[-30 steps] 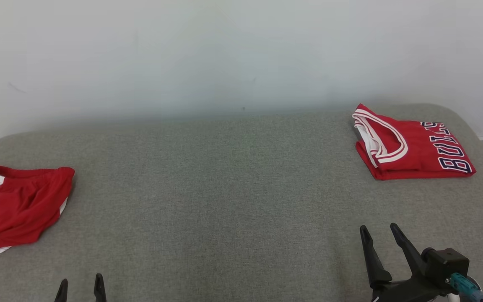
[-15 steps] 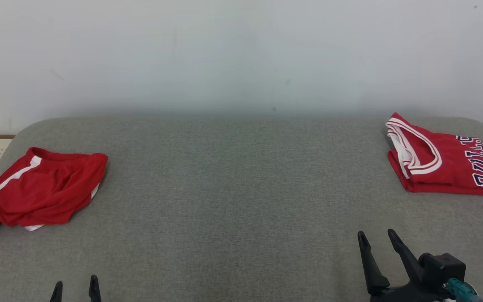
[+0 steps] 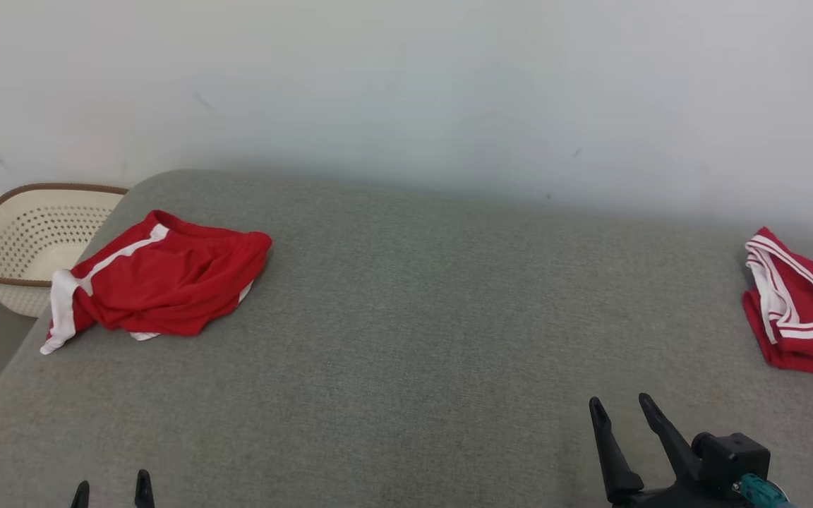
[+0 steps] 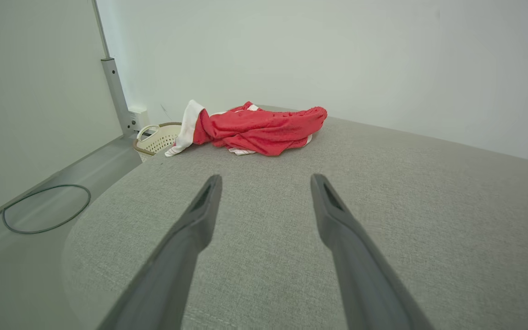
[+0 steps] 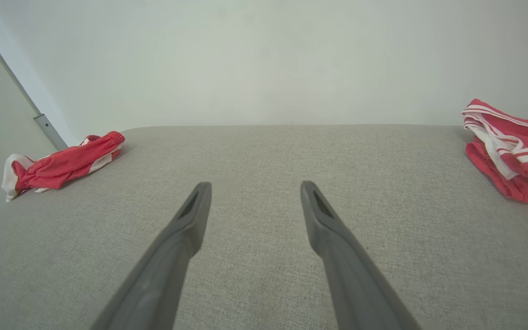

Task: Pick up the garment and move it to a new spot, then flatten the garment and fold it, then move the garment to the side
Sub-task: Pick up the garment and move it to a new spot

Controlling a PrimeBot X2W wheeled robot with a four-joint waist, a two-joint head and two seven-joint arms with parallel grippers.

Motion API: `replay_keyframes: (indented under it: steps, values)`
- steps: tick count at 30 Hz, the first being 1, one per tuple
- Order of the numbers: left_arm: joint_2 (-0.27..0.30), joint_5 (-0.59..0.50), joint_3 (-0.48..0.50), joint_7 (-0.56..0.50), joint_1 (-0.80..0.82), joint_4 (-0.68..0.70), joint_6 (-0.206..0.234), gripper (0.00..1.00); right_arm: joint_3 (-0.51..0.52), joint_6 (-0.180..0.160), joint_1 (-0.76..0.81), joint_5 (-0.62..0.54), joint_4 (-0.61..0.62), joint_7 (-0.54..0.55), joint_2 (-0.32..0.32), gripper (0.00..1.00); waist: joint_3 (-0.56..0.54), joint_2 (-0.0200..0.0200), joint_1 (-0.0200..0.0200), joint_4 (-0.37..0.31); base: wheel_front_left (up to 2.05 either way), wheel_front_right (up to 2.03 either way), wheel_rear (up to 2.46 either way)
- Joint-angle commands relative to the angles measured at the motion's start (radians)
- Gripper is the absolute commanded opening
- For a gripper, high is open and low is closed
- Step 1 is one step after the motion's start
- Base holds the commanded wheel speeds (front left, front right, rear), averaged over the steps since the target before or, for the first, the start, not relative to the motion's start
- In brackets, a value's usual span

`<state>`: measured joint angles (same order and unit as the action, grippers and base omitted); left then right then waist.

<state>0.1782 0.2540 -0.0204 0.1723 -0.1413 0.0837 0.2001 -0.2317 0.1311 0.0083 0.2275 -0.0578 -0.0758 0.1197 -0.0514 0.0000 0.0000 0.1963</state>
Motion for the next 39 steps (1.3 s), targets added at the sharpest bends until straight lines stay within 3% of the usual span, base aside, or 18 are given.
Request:
replay_keyframes:
  steps: [1,16,39]
  values:
    - [0.008,0.004,0.004,0.0,-0.015,0.003,0.002,1.0,-0.002,-0.001,0.002,0.004,-0.002,-0.006,-0.003,1.0,-0.008,0.0,0.0,0.043,0.0,0.0,0.0]
    - [0.024,0.016,0.002,-0.009,-0.032,0.018,0.004,1.0,-0.022,-0.001,-0.004,0.01,-0.031,-0.021,-0.016,1.0,-0.023,0.0,0.0,0.148,0.0,0.0,0.0]
    - [0.023,0.032,-0.007,-0.001,-0.02,0.022,0.014,1.0,-0.032,-0.001,-0.011,0.018,-0.043,-0.02,-0.015,1.0,-0.02,0.0,0.0,0.172,0.0,0.0,0.0]
